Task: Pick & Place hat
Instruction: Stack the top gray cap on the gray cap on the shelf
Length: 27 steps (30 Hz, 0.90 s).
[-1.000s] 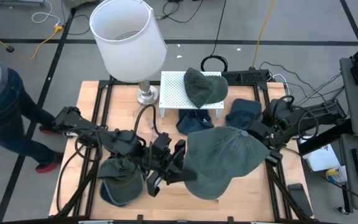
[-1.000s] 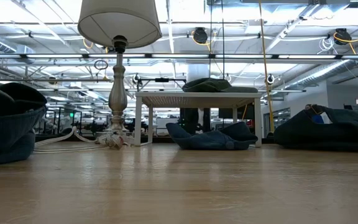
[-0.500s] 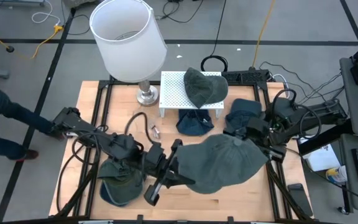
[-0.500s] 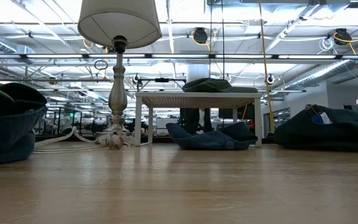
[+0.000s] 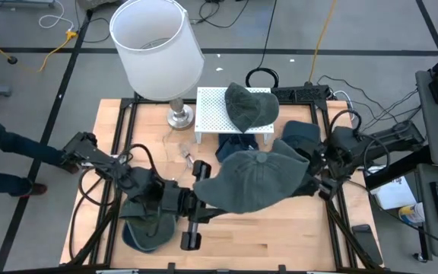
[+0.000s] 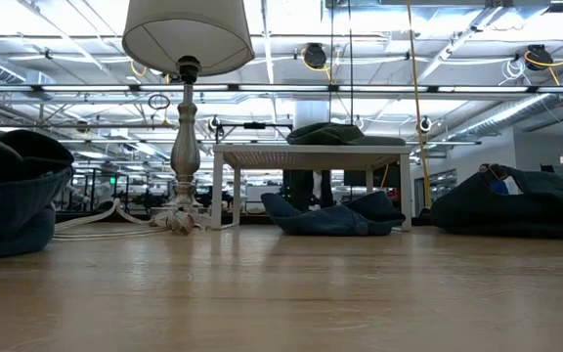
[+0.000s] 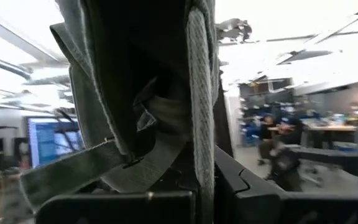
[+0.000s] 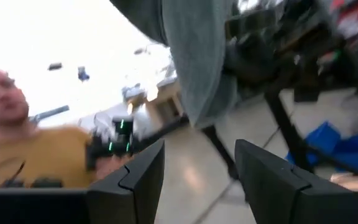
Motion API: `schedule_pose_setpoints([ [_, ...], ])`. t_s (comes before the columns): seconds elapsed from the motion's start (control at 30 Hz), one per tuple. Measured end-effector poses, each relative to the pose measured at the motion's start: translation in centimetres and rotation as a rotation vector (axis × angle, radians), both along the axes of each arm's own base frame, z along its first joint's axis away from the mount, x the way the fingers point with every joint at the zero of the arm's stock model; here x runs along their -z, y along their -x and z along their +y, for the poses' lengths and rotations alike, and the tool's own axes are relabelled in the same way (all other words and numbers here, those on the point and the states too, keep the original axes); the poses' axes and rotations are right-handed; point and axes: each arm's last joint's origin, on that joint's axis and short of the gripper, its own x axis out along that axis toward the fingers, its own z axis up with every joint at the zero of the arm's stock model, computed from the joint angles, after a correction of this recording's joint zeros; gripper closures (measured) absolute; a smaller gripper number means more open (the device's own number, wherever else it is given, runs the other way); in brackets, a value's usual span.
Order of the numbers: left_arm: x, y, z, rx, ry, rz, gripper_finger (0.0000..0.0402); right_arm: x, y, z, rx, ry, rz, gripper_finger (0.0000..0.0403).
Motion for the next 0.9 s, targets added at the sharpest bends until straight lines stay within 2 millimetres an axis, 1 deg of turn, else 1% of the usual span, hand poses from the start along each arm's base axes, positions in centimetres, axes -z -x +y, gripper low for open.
schedule_pose_setpoints([
  [0.17, 0.1, -0.3, 0.6, -0.086, -0.009, 0.014, 0.0394, 0.5, 0.2, 0.0, 0.069, -0.086, -0.102, 0.0213],
  [0.3, 0.0, -0.6, 1.2, -0.101, -0.005, 0.013, 0.0394, 1.0, 0.1, 0.1, 0.123, -0.111, -0.097, 0.022],
  [0.47, 0.0, -0.8, 1.7, -0.083, -0.016, 0.003, 0.0394, 1.6, -0.6, 0.3, 0.135, -0.087, -0.084, 0.0227],
  [0.6, 0.0, -0.8, 1.7, -0.087, -0.017, -0.003, 0.0394, 1.6, -0.7, 0.3, 0.138, -0.091, -0.093, 0.0225],
  [0.7, 0.1, -1.0, 1.8, -0.09, -0.023, 0.012, 0.0394, 1.3, -0.9, 0.3, 0.156, -0.121, -0.144, 0.0226],
  [0.8, 0.3, -1.1, 2.0, -0.103, -0.01, 0.039, 0.0394, 1.1, -1.1, 0.4, 0.158, -0.146, -0.197, 0.0231],
  [0.9, 0.4, -1.2, 2.0, -0.13, -0.001, 0.048, 0.0394, 1.4, -1.6, 0.5, 0.156, -0.151, -0.2, 0.0239],
])
